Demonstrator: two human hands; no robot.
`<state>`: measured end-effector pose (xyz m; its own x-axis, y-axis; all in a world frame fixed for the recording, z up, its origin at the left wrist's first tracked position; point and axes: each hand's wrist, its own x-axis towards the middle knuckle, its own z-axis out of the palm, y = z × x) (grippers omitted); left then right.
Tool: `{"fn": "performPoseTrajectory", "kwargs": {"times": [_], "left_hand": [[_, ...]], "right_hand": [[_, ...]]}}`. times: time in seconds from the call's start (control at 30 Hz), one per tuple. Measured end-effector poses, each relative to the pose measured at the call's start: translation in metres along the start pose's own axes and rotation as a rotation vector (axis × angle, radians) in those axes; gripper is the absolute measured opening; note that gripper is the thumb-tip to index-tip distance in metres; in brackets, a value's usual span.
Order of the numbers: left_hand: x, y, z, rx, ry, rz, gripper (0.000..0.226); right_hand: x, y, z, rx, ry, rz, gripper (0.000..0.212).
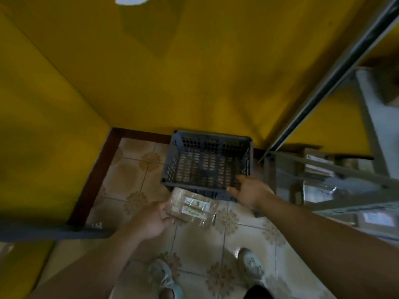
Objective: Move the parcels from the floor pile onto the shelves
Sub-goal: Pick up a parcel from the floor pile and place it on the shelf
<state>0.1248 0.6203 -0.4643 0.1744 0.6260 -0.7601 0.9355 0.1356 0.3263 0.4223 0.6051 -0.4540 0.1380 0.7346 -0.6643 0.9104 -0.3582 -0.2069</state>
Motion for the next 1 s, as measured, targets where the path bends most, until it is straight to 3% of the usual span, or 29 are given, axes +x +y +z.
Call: {"fn": "performPoseTrajectory", "kwargs": {"times": [0.13,0.33,0.63,0.8,1.0], "left_hand": [[0.07,-0.037,0.005,-0.021,-0.009,0.033,0.061],[0.185,-0.095,0.056,-0.154,-0.004,-0.089,0.069],[0.309,-0.139,0.15,-0.529,0.072,-0.181,0.075],[0.325,-0.139,0.165,-0.855,0.062,-0.282,0.066],[0.256,-0.121,0.138,-0.818,0.123,-0.206,0.061]], "right_hand": [[0.047,-0.015,0.071,0.125,-0.06,0.084,0.065],[0.139,-0.008,0.187,0.273,-0.126,0.247,0.071],[0.257,0.011,0.315,0.752,-0.062,0.353,0.094],[0.269,0.005,0.329,0.962,0.021,0.356,0.063],[0.197,-0.003,0.304,0.953,0.057,0.382,0.049]]}}
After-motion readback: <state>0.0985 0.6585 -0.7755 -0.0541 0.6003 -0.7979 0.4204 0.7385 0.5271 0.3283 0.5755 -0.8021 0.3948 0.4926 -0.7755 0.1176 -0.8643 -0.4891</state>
